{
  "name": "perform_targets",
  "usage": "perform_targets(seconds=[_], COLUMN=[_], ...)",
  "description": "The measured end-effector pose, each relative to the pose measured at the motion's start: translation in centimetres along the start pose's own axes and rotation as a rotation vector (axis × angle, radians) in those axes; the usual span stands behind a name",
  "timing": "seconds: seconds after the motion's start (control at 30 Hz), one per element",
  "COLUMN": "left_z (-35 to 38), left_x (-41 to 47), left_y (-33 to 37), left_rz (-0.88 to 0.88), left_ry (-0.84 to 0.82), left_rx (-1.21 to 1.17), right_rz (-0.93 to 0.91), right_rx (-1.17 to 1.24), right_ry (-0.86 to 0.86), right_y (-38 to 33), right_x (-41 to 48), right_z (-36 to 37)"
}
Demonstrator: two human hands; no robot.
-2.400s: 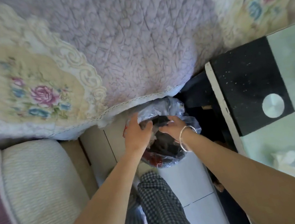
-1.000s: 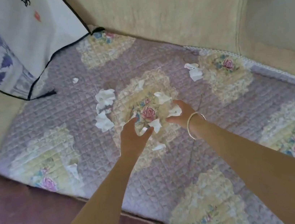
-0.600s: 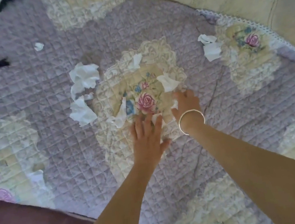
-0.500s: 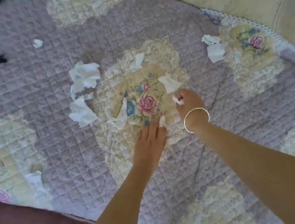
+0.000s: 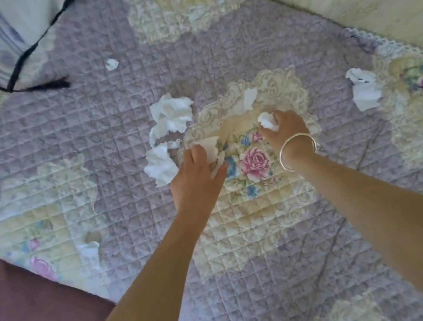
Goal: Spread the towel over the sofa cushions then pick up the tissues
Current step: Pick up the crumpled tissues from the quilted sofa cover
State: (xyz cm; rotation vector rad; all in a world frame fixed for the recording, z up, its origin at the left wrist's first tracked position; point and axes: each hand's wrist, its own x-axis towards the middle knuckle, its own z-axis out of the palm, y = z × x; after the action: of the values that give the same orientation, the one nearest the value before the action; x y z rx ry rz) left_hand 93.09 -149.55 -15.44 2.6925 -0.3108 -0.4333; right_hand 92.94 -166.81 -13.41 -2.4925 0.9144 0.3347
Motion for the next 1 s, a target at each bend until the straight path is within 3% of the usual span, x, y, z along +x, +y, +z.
perform_targets(seconds=[0.07,0.17,0.3,0.4,0.5,0.63,0.73,0.83,0.93,1.0], left_z=[0.4,0.6,-0.5,-1.7,-2.3,-2.6,-2.5,-2.3,-2.4,-2.9], left_x=[0.5,0.8,0.2,-1.0,-1.8,-0.7,0.7,1.5,1.4,0.5], left_y=[-0.6,-0.8,-1.4,-2.6,-4.1,-5.7,-6.1,-6.0,-5.9,-6.2], left_rz=[-0.036,0.081,0.122,0.065,0.001,-0.271,-0.376,-0.307,-0.236,-0.237], left_ry=[-0.052,-0.054,-0.075,-0.053,0.022,0.109,0.062,0.054,0.055,0.054], left_rx=[0.063,0.150,0.052,-0.076,-0.078,-0.064,0.015,0.071,0.016,-0.077], right_rz=[-0.015,-0.065,0.003,0.045,-0.058,-0.095,-0.196,-0.387,-0.454,-0.426], right_rx=[0.052,0.088,0.173,0.104,-0.025,0.028,0.178,0.259,0.038,-0.079], right_ry=[0.012,0.043,0.072,0.047,0.029,0.076,0.028,-0.111,-0.273,-0.274], right_y=[-1.5,-3.7,-5.7,-6.2,-6.1,-6.7,-8.9,-11.9,-13.7,-14.5], right_x=[0.3,1.1,2.2,2.7,2.7,3.0,2.4,1.3,0.8,0.6], right_z=[0.2,0.8,1.2,1.6,2.2,2.6,3.3,4.4,5.8,6.6])
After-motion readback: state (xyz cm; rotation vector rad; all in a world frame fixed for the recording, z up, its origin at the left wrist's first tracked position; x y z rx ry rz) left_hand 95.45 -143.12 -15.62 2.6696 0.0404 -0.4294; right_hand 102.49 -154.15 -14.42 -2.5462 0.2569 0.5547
